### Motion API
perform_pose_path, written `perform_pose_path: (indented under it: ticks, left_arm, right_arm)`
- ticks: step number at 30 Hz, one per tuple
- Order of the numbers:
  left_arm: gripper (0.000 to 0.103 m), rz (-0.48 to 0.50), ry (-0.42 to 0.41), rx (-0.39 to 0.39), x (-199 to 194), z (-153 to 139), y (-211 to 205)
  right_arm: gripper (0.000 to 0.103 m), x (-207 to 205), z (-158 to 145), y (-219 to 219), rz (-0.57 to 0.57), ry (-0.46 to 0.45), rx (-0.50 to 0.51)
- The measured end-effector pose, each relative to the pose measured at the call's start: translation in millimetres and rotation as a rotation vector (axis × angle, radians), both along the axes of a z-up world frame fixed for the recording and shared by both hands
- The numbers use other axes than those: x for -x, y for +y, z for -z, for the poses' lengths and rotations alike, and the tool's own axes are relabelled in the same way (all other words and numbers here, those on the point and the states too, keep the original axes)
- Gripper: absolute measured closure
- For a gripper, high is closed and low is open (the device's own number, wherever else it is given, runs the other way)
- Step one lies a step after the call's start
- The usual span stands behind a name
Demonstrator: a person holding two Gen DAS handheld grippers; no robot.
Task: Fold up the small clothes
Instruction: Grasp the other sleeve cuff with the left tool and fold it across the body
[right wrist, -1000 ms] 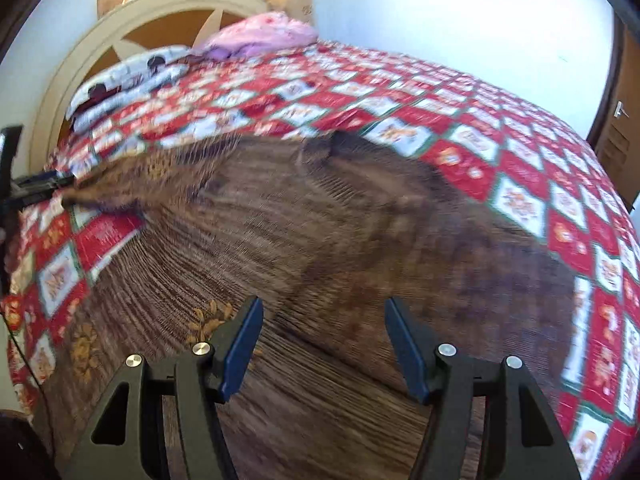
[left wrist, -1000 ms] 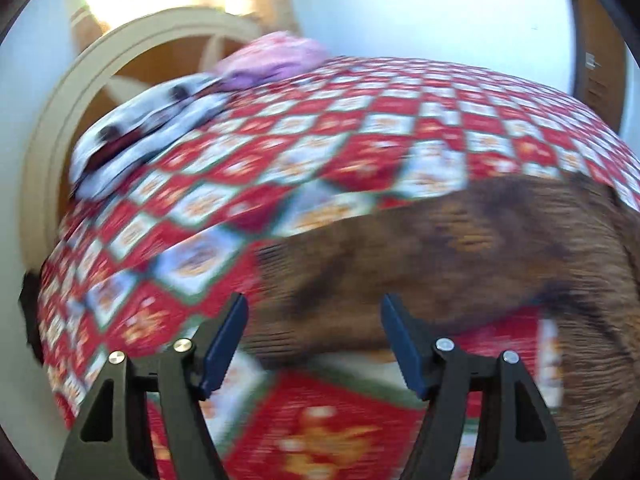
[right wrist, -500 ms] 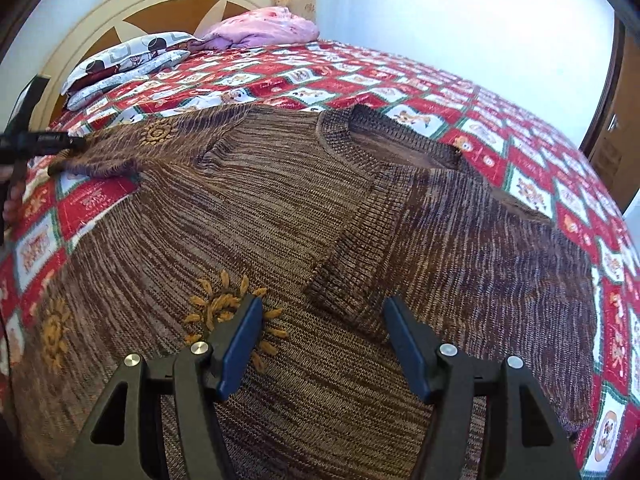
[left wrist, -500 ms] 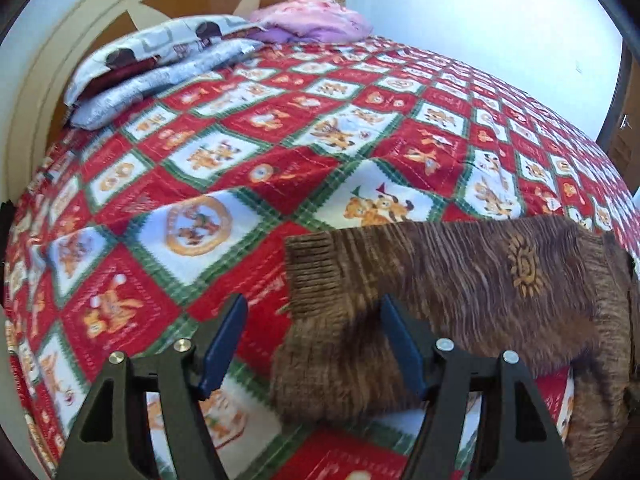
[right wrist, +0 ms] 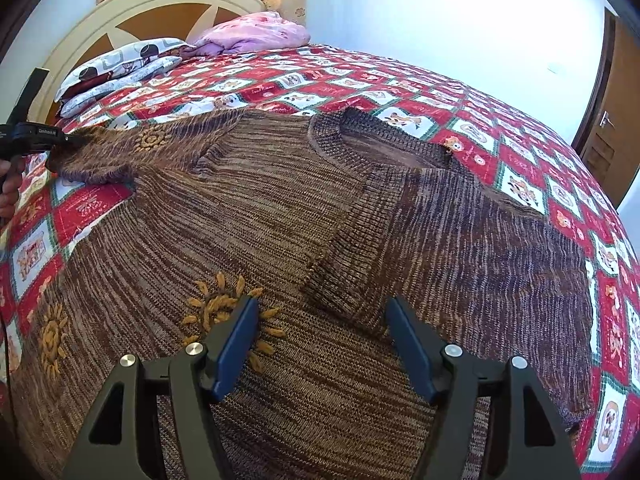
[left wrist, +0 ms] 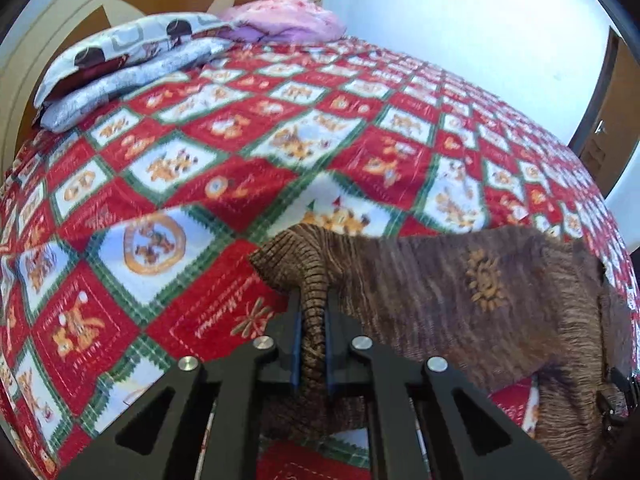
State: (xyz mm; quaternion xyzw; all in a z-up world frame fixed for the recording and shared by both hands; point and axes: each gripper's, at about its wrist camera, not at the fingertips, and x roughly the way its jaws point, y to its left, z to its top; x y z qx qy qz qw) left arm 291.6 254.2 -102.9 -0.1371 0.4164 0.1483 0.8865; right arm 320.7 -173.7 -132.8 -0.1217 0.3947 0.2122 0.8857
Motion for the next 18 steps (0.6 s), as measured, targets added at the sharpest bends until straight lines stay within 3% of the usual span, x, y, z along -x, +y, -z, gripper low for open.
perform_pose_path:
  ticks: [9,18]
  left_arm:
    - [0.094,0.029,-0.093,0.036,-5.0,-39.3,-9.6]
    - [0.094,0.123,-0.156,0.105,-21.9,-73.2,-55.0]
  right_arm:
    - [0.034,15.7,-33.1,-22.7,0.021,-0.089,-0.085]
    - [0.034,20.2,-55.4,-61.2,0.106,-0.121,-0.156]
